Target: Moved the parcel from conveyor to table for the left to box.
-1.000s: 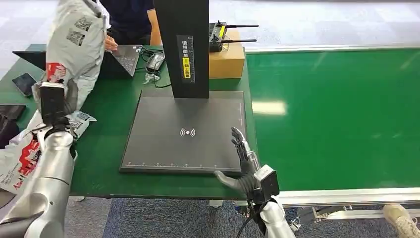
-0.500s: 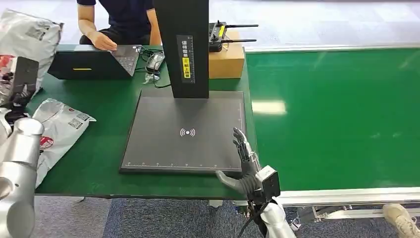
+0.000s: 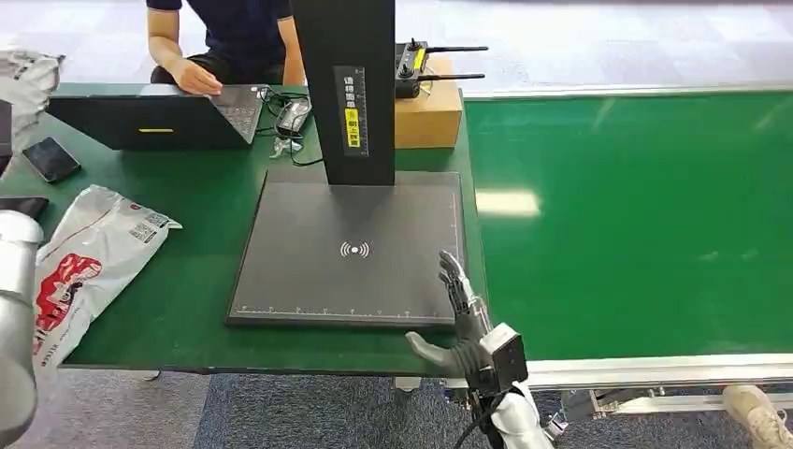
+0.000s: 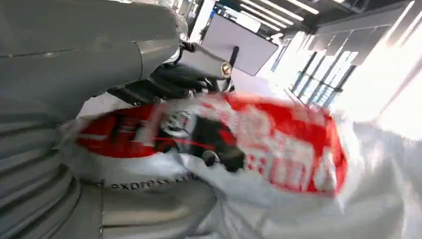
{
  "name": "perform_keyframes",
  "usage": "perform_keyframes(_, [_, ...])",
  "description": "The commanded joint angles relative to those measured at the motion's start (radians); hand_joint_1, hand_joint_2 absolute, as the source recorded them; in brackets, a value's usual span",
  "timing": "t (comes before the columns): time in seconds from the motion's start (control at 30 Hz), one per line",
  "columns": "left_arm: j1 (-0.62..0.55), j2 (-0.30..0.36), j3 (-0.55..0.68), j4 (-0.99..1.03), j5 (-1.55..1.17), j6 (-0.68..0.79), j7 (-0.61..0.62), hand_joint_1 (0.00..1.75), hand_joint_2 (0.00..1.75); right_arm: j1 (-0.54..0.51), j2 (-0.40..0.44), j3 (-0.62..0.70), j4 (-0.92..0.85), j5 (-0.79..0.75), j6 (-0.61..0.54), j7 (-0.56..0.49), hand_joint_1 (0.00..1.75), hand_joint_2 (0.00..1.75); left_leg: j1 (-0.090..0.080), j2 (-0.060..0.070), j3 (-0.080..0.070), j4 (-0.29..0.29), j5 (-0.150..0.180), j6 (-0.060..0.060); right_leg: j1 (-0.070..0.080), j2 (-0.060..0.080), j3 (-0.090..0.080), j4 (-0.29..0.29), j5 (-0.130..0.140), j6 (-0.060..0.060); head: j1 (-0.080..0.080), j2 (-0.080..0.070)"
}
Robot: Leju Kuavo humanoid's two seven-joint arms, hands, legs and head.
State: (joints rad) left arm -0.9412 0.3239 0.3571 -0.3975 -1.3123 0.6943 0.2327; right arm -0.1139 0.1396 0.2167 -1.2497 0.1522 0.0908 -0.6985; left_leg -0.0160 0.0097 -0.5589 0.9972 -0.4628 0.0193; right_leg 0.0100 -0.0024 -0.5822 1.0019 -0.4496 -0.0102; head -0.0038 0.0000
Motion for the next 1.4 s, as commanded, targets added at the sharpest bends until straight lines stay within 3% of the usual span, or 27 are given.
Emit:
perform_keyframes(0.03, [-0.071, -0.066, 0.074, 0.105, 0.04, -0.01, -0.114, 0.0, 1.75, 0.035, 0.013, -0.052, -0.038, 0.053, 0.019, 0.0, 0.0, 1.75, 0.001, -0.004, 0.0, 0.0, 0.0, -0.002, 0.001, -0.004, 0.002, -0.001, -0.001, 0.001, 0.0, 0.0])
perform_keyframes(0.33, [0.092, -0.216, 0.159, 0.0, 0.32, -0.145, -0.531, 0.0, 1.75, 0.033, 0.037, -0.083, -0.044, 0.122, 0.062, 0.006, 0.0, 1.75, 0.001, -0.006, 0.005, -0.005, 0.002, -0.004, 0.0, -0.005, 0.007, -0.006, 0.001, 0.003, 0.0, 0.0])
perform_keyframes(0.37, [0.14, -0.245, 0.146, -0.05, 0.397, -0.21, -0.623, 0.0, 1.75, 0.038, 0.042, -0.085, -0.058, 0.131, 0.066, 0.013, 0.0, 1.75, -0.001, -0.004, 0.002, -0.001, 0.001, -0.001, -0.001, -0.003, 0.003, -0.002, 0.0, 0.002, 0.0, 0.0])
perform_keyframes(0.43, [0.181, -0.265, 0.113, -0.079, 0.425, -0.198, -0.637, 0.0, 1.75, 0.039, 0.047, -0.086, -0.065, 0.138, 0.07, 0.021, 0.0, 1.75, -0.001, -0.005, 0.004, -0.004, 0.001, -0.002, -0.002, -0.004, 0.004, -0.003, 0.0, 0.002, 0.0, 0.0])
perform_keyframes(0.47, [0.259, -0.301, 0.075, -0.163, 0.53, -0.276, -0.735, 0.0, 1.75, 0.041, 0.048, -0.087, -0.069, 0.149, 0.067, 0.034, 0.0, 1.75, -0.001, -0.004, 0.003, -0.002, 0.001, -0.001, -0.002, -0.003, 0.003, -0.002, 0.0, 0.002, 0.0, 0.0])
perform_keyframes(0.53, [0.365, -0.334, -0.018, -0.28, 0.629, -0.283, -0.746, 0.0, 1.75, 0.047, 0.05, -0.088, -0.074, 0.156, 0.063, 0.037, 0.0, 1.75, -0.001, -0.005, 0.002, -0.002, 0.001, -0.002, -0.001, -0.004, 0.003, -0.003, 0.0, 0.002, 0.0, 0.0])
perform_keyframes(0.57, [0.45, -0.355, -0.098, -0.39, 0.765, -0.377, -0.839, 0.0, 1.75, 0.054, 0.051, -0.087, -0.085, 0.175, 0.042, 0.036, 0.0, 1.75, -0.002, -0.004, 0.006, -0.006, 0.001, -0.002, -0.003, -0.003, 0.007, -0.006, 0.0, 0.003, 0.0, 0.0])
perform_keyframes(0.73, [0.763, -0.411, -0.388, -0.783, 0.883, -0.343, -0.901, 0.0, 1.75, 0.066, 0.056, -0.074, -0.135, 0.203, -0.008, 0.048, 0.0, 1.75, -0.002, -0.002, 0.009, -0.007, -0.001, -0.003, -0.003, 0.0, 0.008, -0.007, -0.002, 0.004, 0.0, 0.0])
perform_keyframes(0.9, [0.891, -0.439, -0.481, -0.9, 0.875, -0.35, -0.931, 0.0, 1.75, 0.084, 0.051, -0.074, -0.193, 0.216, -0.055, 0.062, 0.0, 1.75, -0.002, -0.001, 0.0, 0.0, -0.004, 0.001, -0.002, 0.0, 0.0, -0.002, -0.002, 0.002, 0.001, 0.0])
perform_keyframes(0.97, [0.917, -0.438, -0.488, -0.922, 0.887, -0.373, -0.931, 0.0, 1.75, 0.095, 0.049, -0.079, -0.207, 0.211, -0.056, 0.063, 0.0, 1.75, -0.001, -0.002, 0.006, -0.002, -0.006, -0.002, -0.002, 0.0, 0.007, -0.005, -0.005, 0.005, 0.0, 0.0])
perform_keyframes(1.0, [0.945, -0.443, -0.484, -0.949, 0.917, -0.388, -0.931, 0.0, 1.75, 0.108, 0.053, -0.088, -0.22, 0.204, -0.058, 0.064, 0.0, 1.75, -0.002, 0.003, 0.002, -0.001, -0.005, 0.001, -0.003, 0.004, 0.001, -0.003, -0.003, 0.003, -0.001, 0.0])
perform_keyframes(1.1, [0.982, -0.443, -0.477, -0.968, 0.941, -0.411, -0.931, 0.0, 1.75, 0.128, 0.054, -0.097, -0.236, 0.195, -0.058, 0.064, 0.0, 1.75, -0.001, 0.0, 0.004, -0.002, -0.005, -0.001, -0.002, 0.001, 0.004, -0.004, -0.003, 0.004, 0.0, 0.0])
perform_keyframes(1.4, [0.971, -0.475, -0.487, -0.923, 0.909, -0.456, -0.931, 0.0, 1.75, 0.14, 0.059, -0.096, -0.207, 0.183, -0.061, 0.044, 0.0, 1.75, 0.0, -0.002, 0.004, -0.002, -0.005, 0.0, 0.0, 0.0, 0.004, -0.005, -0.003, 0.004, 0.0, 0.0])
